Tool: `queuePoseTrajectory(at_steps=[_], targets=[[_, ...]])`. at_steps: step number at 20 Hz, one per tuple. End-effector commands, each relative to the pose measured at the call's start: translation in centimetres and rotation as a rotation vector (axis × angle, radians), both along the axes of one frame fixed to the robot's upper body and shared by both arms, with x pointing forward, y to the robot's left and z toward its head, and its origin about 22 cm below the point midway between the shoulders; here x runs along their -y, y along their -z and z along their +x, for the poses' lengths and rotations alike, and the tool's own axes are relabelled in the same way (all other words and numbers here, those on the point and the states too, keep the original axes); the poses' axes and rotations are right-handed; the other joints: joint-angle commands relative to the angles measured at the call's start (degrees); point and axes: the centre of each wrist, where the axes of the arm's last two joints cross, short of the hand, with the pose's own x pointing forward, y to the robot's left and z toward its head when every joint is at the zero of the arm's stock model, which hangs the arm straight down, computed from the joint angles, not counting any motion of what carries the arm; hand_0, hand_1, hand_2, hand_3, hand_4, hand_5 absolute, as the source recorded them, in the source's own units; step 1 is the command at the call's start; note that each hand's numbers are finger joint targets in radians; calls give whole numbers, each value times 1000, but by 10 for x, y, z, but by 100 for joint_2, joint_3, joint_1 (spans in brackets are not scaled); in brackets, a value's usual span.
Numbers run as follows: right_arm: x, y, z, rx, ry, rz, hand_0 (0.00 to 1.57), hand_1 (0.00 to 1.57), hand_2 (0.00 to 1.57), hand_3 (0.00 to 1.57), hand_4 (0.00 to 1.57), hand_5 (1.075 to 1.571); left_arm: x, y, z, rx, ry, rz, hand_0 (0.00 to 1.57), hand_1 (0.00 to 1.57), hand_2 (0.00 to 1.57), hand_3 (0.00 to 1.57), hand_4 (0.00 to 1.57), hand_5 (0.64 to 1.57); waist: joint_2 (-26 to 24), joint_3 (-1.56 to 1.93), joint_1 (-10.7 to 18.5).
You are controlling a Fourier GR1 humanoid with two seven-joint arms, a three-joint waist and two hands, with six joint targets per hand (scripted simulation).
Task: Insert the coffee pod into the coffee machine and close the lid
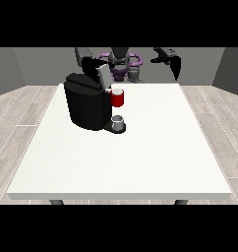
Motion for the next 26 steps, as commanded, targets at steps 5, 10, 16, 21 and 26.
queuePoseTrajectory(at_steps=[5, 10, 16, 21, 26], targets=[[-42, -13, 3, -6, -92, -88, 0, 0, 0, 0, 61, 1571, -6, 18, -3, -17, -32, -9, 0, 0, 0, 0, 158, 1571, 22, 6, 11], [-50, -30, 7, 56, -48, -118, 0, 0, 0, 0, 124, 1571, 5, 9, 3, -2, -1, 2, 0, 0, 0, 0, 121, 1571, 112, 7, 236], [-46, -31, 12, 56, -69, -100, 0, 0, 0, 0, 125, 1571, 10, -12, 11, -3, 33, -1, 0, 0, 0, 0, 0, 1571, 47, 9, 264], [-84, 3, -19, 90, -211, -31, 0, 0, 0, 0, 178, 1571, -13, 26, -11, 17, -37, -4, 0, 0, 0, 0, 202, 1571, -246, 7, -184], [-74, 48, -51, -8, -222, 134, 0, 0, 0, 0, 286, 1571, 13, 46, -26, -50, -29, -27, 0, 0, 0, 0, 245, 1571, -883, 10, -403]])
